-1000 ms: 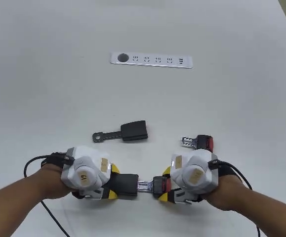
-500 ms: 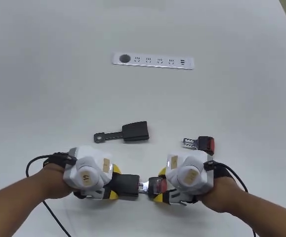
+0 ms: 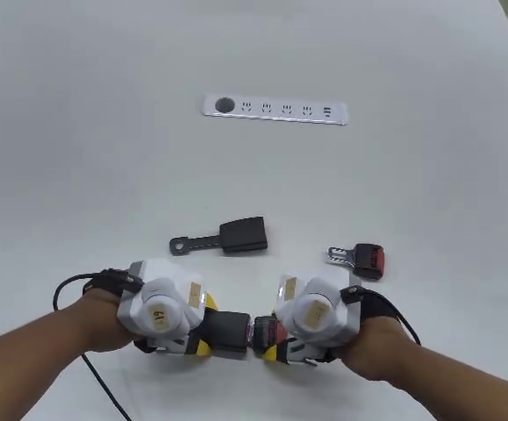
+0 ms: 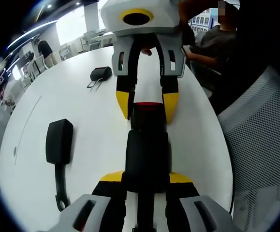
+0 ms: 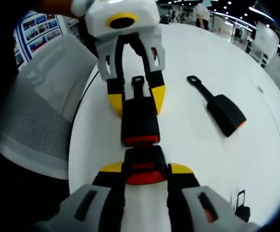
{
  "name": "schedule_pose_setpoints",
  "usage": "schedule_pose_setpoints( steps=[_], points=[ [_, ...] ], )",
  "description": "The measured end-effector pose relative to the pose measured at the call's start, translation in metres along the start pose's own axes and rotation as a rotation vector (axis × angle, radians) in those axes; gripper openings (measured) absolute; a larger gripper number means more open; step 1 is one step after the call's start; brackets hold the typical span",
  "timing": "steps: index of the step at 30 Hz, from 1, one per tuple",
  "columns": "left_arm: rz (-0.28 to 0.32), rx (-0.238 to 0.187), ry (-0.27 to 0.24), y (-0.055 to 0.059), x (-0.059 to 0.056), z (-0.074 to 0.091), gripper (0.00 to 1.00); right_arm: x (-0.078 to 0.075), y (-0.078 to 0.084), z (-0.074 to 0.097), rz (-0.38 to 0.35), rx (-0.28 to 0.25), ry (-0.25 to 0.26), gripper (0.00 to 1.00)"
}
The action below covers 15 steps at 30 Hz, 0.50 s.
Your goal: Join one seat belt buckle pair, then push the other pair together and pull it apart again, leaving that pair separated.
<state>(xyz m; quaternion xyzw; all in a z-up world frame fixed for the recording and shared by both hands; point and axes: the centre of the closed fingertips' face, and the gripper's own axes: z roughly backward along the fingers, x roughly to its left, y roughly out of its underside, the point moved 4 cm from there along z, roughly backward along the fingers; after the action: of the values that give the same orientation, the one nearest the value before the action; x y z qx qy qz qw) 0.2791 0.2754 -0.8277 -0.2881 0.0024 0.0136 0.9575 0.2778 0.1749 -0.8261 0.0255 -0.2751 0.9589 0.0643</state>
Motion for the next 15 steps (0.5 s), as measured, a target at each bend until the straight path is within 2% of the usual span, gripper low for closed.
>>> schedule_pose_setpoints(
  steps=[1, 4, 15],
  points=[
    [-0.001, 0.014, 0.004, 0.0021, -0.001, 0.0012, 0.31, 0.001, 0.0019, 0.0012, -0.02, 0.007, 0.002, 0.31],
    [-0.003, 0.014, 0.006, 0.0019, -0.0018, 0.0015, 0.31, 0.0014, 0.0009, 0.001, -0.025, 0.011, -0.001, 0.31],
    [-0.009, 0.018, 0.005, 0.0015, -0.0044, 0.0014, 0.32, 0.0005, 0.0044, 0.0017, -0.003, 0.01, -0.005, 0.32]
  ],
)
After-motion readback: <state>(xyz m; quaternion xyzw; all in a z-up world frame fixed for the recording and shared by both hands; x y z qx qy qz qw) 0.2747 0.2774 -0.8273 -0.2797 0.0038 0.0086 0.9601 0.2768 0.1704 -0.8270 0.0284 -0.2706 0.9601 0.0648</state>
